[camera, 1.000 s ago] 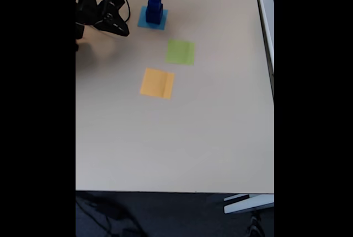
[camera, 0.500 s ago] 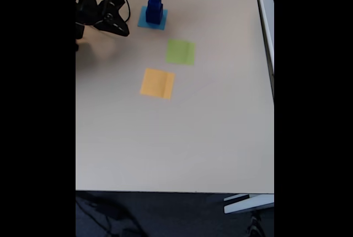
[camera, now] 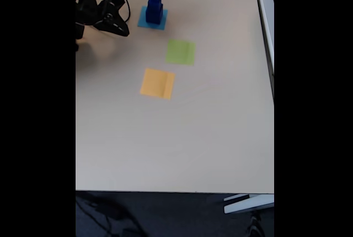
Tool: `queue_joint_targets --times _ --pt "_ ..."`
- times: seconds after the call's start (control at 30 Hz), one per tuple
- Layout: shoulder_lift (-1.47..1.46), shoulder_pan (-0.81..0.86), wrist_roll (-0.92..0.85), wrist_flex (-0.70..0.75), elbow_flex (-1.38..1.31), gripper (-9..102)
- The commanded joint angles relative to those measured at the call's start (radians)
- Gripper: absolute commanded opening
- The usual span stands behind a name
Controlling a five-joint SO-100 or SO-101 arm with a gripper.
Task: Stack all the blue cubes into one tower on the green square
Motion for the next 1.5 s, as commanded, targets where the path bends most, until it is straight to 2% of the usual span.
queue_joint_targets --times 0.0,0.37,0.5,0.57,0.63,0.77,0.97,1.2,1.27,1.47 --pt "0.025 -0.009 -0.008 0.005 0.006 0" --pt "0.025 -0.008 -0.005 0.003 0.006 0" --pt "0.025 0.008 0.048 -0.015 0.006 0" --pt "0.025 0.000 0.114 -0.060 0.006 0" --pt "0.025 -0.002 0.290 -0.132 0.006 0" --pt "0.025 -0.006 0.457 -0.235 0.003 0" --pt "0.025 -0.031 0.606 -0.290 -0.046 0" --pt "0.025 -0.072 1.025 -0.391 -0.063 0" --pt "0.025 -0.084 1.098 -0.439 -0.067 0" --pt "0.026 -0.130 1.253 -0.454 -0.156 0"
